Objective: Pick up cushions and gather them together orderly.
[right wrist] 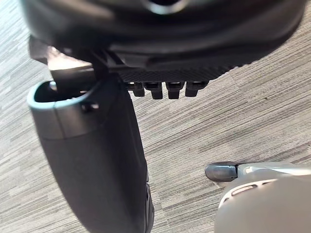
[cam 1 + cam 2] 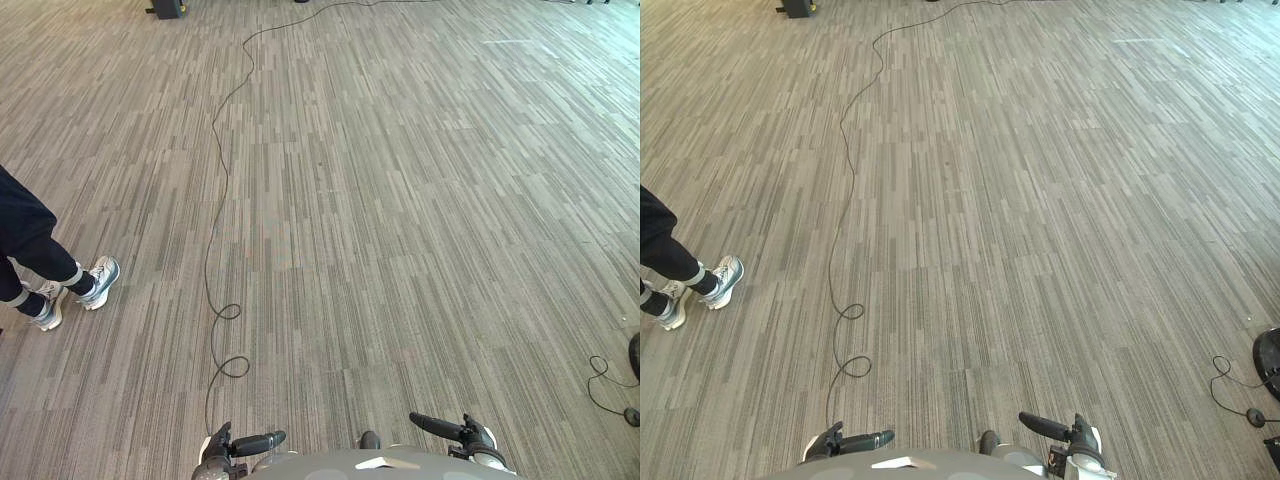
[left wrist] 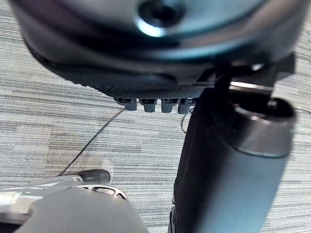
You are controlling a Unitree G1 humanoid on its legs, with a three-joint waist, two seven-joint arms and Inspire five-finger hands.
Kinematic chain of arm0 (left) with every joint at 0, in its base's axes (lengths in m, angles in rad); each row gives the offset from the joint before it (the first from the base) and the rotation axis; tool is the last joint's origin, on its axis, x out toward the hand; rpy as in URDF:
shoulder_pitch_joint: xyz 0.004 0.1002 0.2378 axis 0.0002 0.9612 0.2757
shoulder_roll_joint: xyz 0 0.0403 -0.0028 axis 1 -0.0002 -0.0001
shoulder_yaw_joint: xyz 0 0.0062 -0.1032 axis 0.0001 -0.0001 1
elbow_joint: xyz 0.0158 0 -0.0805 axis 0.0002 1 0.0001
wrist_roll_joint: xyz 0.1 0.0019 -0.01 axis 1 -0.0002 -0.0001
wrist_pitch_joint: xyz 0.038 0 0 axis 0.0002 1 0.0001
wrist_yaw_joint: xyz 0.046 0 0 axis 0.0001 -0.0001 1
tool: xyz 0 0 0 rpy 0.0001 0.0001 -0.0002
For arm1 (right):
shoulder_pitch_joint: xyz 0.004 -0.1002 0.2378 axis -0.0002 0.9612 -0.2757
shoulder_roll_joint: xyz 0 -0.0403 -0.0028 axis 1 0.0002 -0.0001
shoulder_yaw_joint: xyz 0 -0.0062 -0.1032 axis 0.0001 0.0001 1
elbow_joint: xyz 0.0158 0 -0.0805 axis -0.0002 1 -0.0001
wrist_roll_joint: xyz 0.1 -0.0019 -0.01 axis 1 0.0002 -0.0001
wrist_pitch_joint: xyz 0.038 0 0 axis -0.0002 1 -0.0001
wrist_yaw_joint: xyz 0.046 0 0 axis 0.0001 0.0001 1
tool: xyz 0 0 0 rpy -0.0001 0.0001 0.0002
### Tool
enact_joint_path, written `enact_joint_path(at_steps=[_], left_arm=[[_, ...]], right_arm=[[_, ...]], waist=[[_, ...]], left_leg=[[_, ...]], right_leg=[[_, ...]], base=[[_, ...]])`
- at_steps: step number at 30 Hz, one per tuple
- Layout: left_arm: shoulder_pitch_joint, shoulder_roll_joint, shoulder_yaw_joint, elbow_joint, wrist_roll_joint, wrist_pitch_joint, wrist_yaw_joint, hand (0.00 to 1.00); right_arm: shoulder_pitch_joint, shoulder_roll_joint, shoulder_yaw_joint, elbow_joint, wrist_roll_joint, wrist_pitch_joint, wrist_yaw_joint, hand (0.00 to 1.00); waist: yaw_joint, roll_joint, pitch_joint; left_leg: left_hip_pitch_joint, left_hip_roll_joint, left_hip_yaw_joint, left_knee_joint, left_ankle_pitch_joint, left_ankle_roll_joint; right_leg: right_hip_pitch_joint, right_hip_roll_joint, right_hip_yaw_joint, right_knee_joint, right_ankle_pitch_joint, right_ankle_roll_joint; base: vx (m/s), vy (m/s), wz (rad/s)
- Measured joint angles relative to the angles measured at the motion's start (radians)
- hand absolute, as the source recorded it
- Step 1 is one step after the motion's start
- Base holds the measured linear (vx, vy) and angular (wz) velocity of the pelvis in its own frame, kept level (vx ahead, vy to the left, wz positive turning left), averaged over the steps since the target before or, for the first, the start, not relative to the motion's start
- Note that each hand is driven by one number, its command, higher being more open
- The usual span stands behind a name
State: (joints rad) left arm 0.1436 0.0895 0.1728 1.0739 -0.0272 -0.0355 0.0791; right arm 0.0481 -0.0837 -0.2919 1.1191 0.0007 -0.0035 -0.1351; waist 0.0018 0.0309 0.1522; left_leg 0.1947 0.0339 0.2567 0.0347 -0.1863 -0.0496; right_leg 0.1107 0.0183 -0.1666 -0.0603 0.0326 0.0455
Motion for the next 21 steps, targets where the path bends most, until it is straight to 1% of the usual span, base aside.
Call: enact_joint_path(at_steps=[8, 9, 13, 16, 17, 18, 19, 20, 21], left_arm=[[-0.001, 0.005, -0.005, 0.0, 0.0, 0.0, 0.001, 1.0], [-0.001, 0.008, -0.011, 0.0, 0.0, 0.0, 0.0, 1.0], [-0.005, 0.021, -0.045, 0.001, 0.001, 0.0, 0.001, 1.0], [-0.013, 0.03, -0.045, 0.0, 0.0, 0.0, 0.001, 1.0], [-0.018, 0.042, -0.044, -0.003, -0.001, 0.0, 0.001, 1.0], [-0.018, 0.042, -0.038, -0.011, -0.004, 0.0, 0.002, 1.0], [-0.018, 0.042, -0.031, -0.017, -0.007, -0.001, 0.002, 1.0], [-0.018, 0.033, -0.012, -0.049, -0.011, -0.01, 0.002, 1.0], [-0.021, 0.02, 0.003, -0.07, -0.012, -0.016, 0.003, 1.0]], right_arm=[[0.0, 0.004, -0.001, 0.0, 0.001, 0.0, 0.0, 1.0], [0.0, 0.004, -0.001, 0.0, 0.001, 0.0, 0.0, 1.0], [0.0, 0.006, -0.001, -0.001, 0.002, 0.0, 0.0, 1.0], [-0.001, 0.008, -0.001, -0.004, 0.002, -0.001, -0.001, 1.0], [-0.004, 0.018, -0.001, -0.004, 0.003, -0.001, -0.002, 1.0], [-0.004, 0.025, -0.001, -0.005, 0.003, -0.001, -0.003, 1.0], [-0.004, 0.025, -0.001, -0.006, 0.003, -0.001, -0.003, 1.0], [-0.004, 0.016, -0.002, -0.012, 0.004, 0.0, -0.004, 1.0], [0.001, 0.01, 0.0, -0.022, 0.005, 0.001, -0.009, 1.0]], waist=[[0.0, -0.007, 0.008], [0.0, -0.008, 0.008], [0.0, -0.013, 0.011], [0.0, -0.025, 0.017], [0.0, -0.049, 0.03], [0.001, -0.054, 0.034], [0.003, -0.053, 0.037], [0.012, -0.035, 0.048], [0.02, -0.029, 0.057]], left_leg=[[-0.015, 0.0, -0.017, 0.0, 0.002, 0.003], [-0.023, 0.0, -0.021, -0.001, 0.005, 0.007], [-0.04, 0.0, -0.031, -0.002, 0.014, 0.001], [-0.076, 0.0, -0.047, 0.042, 0.014, 0.001], [-0.138, 0.001, -0.041, 0.178, -0.005, -0.018], [-0.181, 0.011, -0.033, 0.274, -0.023, -0.022], [-0.212, 0.023, -0.023, 0.348, -0.037, -0.02], [-0.306, 0.078, 0.007, 0.579, -0.047, -0.012], [-0.358, 0.115, 0.012, 0.716, -0.076, -0.001]], right_leg=[[-0.001, 0.0, -0.026, -0.008, 0.001, -0.003], [-0.004, 0.0, -0.031, -0.01, 0.001, -0.003], [-0.009, -0.001, -0.053, -0.017, -0.001, -0.007], [-0.023, -0.007, -0.079, -0.015, -0.014, -0.027], [-0.023, -0.026, -0.084, -0.006, -0.024, -0.039], [-0.021, -0.031, -0.085, 0.002, -0.042, -0.045], [-0.019, -0.031, -0.083, 0.007, -0.057, -0.045], [-0.003, -0.019, -0.078, 0.031, -0.081, -0.057], [0.007, -0.014, -0.073, 0.056, -0.103, -0.063]], base=[[-0.04, -0.037, 0.07], [-0.06, -0.051, 0.13], [-0.06, -0.074, 0.16], [-0.06, -0.087, 0.21], [-0.08, -0.092, 0.22], [-0.07, -0.081, 0.14], [-0.02, -0.037, 0.01], [0.01, -0.012, -0.07], [0.01, -0.002, -0.1]])
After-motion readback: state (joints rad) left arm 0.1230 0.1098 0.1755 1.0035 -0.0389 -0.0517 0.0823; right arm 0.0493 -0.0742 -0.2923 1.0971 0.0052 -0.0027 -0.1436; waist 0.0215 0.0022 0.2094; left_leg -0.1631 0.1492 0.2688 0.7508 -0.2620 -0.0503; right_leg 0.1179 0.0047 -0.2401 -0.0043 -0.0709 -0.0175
